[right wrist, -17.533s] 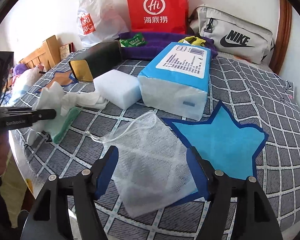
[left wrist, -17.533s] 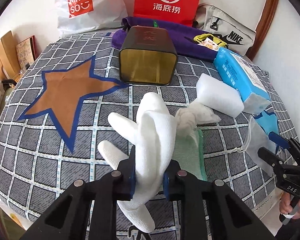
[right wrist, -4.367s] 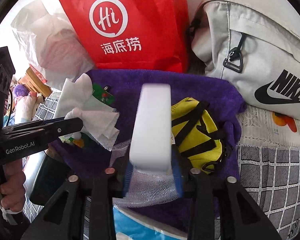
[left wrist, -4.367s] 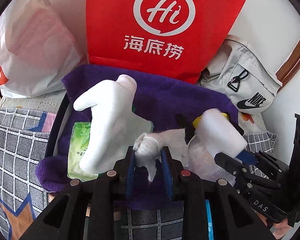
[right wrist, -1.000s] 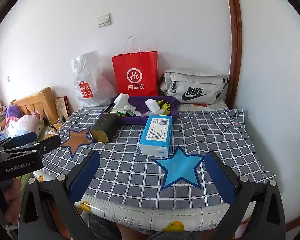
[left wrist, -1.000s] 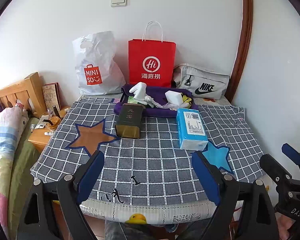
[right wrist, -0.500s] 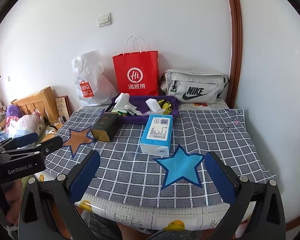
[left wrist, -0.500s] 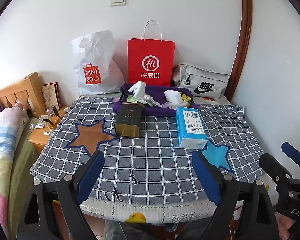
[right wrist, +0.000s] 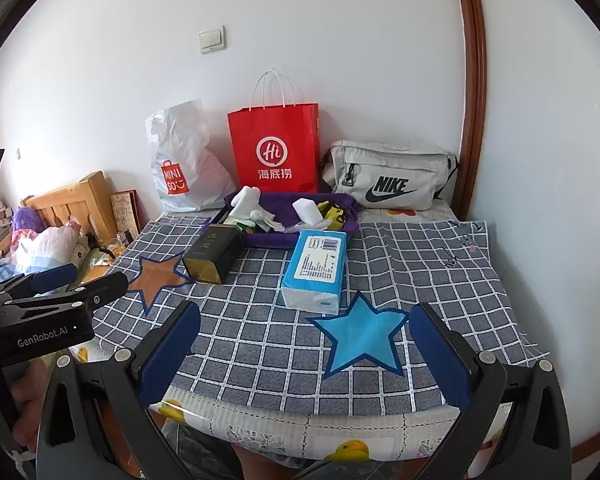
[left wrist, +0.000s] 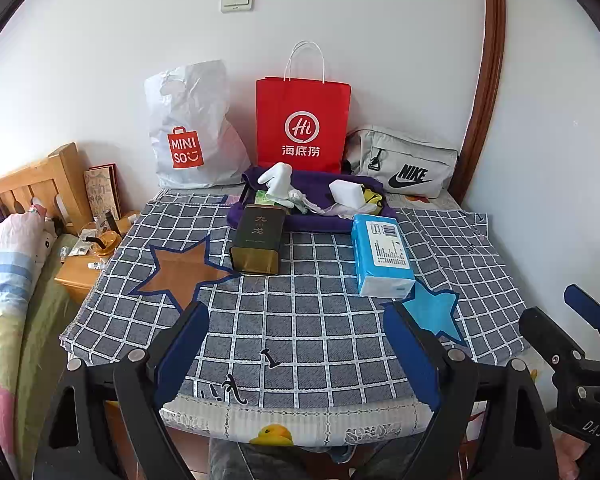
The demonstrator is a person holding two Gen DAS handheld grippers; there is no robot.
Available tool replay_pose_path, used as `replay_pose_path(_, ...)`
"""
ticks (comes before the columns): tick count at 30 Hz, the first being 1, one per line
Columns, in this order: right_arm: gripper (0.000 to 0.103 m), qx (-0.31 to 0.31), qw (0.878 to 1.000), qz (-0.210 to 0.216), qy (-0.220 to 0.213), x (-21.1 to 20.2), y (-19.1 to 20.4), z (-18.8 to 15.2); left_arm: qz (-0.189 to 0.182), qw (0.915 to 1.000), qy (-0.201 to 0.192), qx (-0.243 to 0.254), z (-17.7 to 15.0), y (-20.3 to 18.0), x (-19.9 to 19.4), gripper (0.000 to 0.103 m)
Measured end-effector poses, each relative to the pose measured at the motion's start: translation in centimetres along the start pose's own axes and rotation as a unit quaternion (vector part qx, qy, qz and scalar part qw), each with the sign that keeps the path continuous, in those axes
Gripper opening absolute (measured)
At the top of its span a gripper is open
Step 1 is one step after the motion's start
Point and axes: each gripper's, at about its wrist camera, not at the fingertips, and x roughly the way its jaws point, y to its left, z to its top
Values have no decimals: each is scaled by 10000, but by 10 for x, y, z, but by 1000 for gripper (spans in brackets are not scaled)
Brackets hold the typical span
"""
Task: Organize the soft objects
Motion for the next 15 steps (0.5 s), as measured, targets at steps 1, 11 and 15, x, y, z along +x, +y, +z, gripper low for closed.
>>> replay_pose_path(1,103,0,10000,1,0,0,0,0,-2,10000,-2,2,0,0,0,89)
replay_pose_path(11,103,-28,10000,-49,2,-2,1,-1,6,10000,5,-14,-1,1,-2,89)
replay_pose_path(15,103,-41,10000,-42,14,-1,1,-1,9,10000,-2,-21,-1,1,-1,89)
